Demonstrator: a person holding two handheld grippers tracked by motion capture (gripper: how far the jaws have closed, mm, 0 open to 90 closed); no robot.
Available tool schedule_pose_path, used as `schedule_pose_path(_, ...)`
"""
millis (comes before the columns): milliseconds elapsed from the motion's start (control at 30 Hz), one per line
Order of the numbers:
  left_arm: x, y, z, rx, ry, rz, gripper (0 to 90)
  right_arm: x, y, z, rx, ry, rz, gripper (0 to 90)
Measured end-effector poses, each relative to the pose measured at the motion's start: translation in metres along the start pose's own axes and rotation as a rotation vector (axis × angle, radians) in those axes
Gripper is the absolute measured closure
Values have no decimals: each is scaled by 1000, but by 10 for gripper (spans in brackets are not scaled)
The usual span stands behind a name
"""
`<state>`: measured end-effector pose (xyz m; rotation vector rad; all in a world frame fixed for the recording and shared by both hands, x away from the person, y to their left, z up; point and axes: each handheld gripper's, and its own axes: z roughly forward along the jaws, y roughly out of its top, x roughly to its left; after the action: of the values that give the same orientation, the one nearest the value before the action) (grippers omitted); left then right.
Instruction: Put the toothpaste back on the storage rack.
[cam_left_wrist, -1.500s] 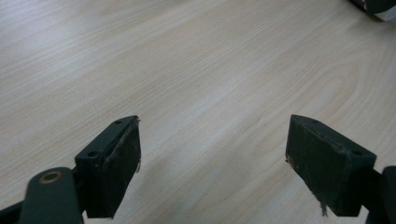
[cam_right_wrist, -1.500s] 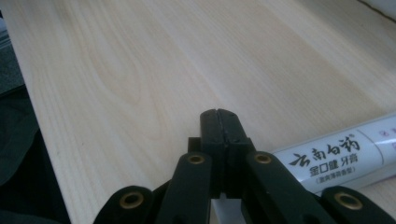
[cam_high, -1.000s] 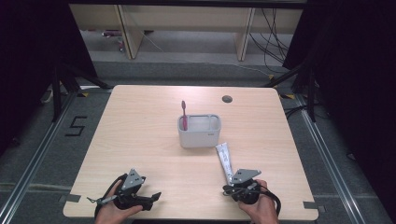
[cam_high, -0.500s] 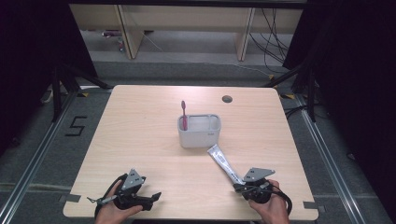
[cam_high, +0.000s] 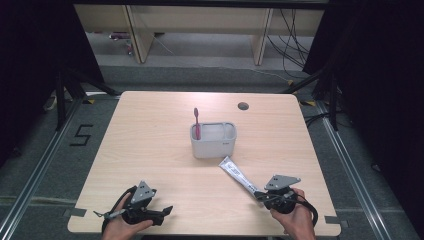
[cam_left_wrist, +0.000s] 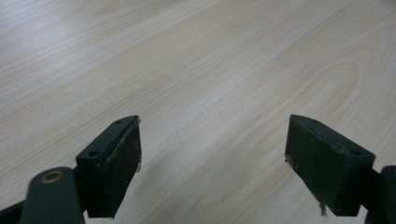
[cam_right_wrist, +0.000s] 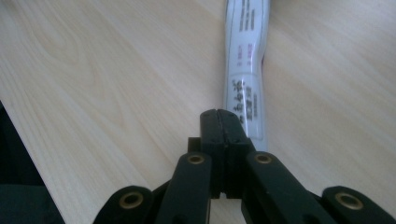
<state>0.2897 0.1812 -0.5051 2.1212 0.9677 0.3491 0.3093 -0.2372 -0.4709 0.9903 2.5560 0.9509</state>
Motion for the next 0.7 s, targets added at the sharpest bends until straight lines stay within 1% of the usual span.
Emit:
schedule_pose_path(33,0,0,0,0,0,0,181,0,0,0,0,0,0,900)
schedule_pose_path(67,0,0,0,0,-2,-4,181,0,5,1,-20,-10,-2,899)
schedule_pose_path(100,0,0,0,0,-2,-4,181,0,5,1,-20,-10,-2,899)
schedule_pose_path(133,0,0,0,-2,-1,-4,181,-1,8,0,-5,-9,-9,891)
schedule_pose_path(167,0,0,0,-1,-1,-4,181,-3,11,2,-23,-23,-29,871)
schedule_pose_path(200,0,0,0,-1,-2,-3,181,-4,14,4,-5,-16,-18,849)
schedule_pose_path(267,0,0,0,-1,-2,-4,181,-4,16,6,-4,-21,-20,833)
schedule_pose_path(300,0,0,0,-2,-4,-5,181,-4,17,7,18,-9,-12,811)
schedule_pose_path(333,1,0,1,-9,-5,-7,181,-5,19,10,30,-19,-24,782)
schedule_pose_path(367,1,0,1,-3,1,-9,181,-5,19,10,30,-19,-24,782)
schedule_pose_path(400,1,0,1,-2,1,-6,181,-5,20,10,44,-14,0,756)
schedule_pose_path(433,1,0,1,-1,0,-6,181,-5,21,11,60,-22,8,731)
schedule_pose_path(467,1,0,1,-1,1,-6,181,-9,25,13,50,-27,-9,705)
schedule_pose_path(500,1,0,1,2,2,-1,181,-10,27,13,80,-7,13,620)
schedule_pose_path(533,2,0,1,5,3,-2,181,-12,29,14,76,-12,-6,623)
schedule_pose_path(567,2,0,1,6,3,-2,181,-12,32,15,67,-23,-1,616)
schedule_pose_path(633,2,0,1,5,2,-2,181,-12,37,15,78,-17,5,600)
schedule_pose_path(667,2,0,1,-1,0,-4,181,-12,40,14,94,-17,0,588)
schedule_pose_path(700,2,0,1,-1,0,-4,181,-12,40,14,94,-17,0,588)
